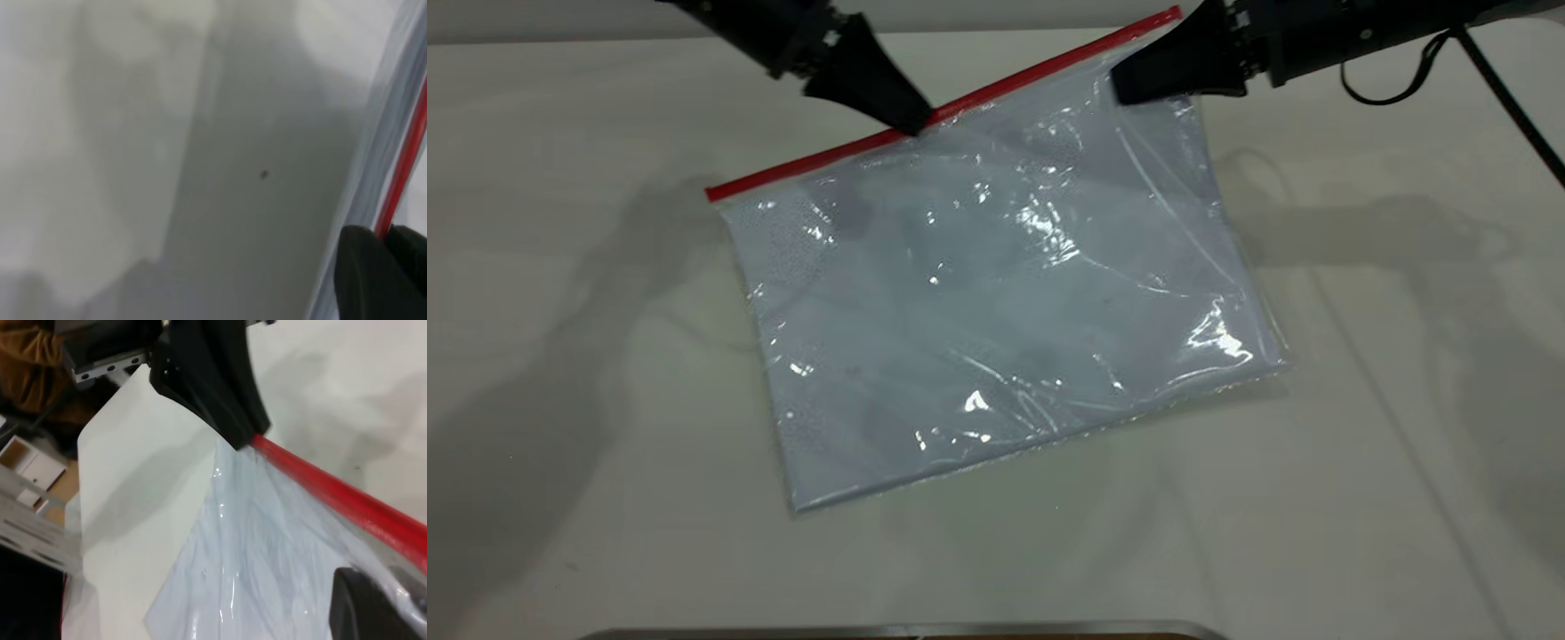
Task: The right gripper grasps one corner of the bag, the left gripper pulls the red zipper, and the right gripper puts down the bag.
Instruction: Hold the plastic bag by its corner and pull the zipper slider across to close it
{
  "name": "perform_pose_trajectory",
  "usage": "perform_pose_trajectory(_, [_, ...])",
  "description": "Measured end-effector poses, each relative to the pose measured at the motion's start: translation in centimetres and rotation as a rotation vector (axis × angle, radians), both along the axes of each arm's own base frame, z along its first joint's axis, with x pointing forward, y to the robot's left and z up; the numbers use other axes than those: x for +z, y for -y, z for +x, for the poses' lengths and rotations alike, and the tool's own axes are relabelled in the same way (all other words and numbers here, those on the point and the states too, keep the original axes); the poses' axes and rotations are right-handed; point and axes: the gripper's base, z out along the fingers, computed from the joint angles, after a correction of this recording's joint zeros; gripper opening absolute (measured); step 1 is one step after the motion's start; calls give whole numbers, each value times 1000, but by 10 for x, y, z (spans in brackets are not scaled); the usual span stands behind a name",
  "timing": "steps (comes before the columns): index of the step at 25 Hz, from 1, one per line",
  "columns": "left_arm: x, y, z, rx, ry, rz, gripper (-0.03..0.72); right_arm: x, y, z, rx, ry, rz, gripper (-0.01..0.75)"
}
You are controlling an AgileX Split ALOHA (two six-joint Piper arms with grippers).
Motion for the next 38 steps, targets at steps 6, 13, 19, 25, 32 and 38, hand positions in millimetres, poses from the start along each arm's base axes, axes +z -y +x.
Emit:
perform_pose_trajectory(6, [-7,-30,4,71,-57,116,53,2,8,4,-36,22,16,33])
perform_pose_trajectory(13, [-14,-49,2,80,-100,258,54,2,8,5,-42,38,17,33])
perform_pose_trajectory(19, [-18,-55,2,115,-117,341,54,2,9,5,-45,39,14,33])
perform_pose_trajectory(25, [-16,-58,2,119,-112,379,55,2,9,6,-48,39,15,33])
perform_pose_trajectory(32, [4,-59,5,131,-61,392,59,3,9,7,-69,39,26,34])
perform_pose_trajectory(38, [30,-58,8,167,-27,343,115,0,14,11,-119,33,-11,86])
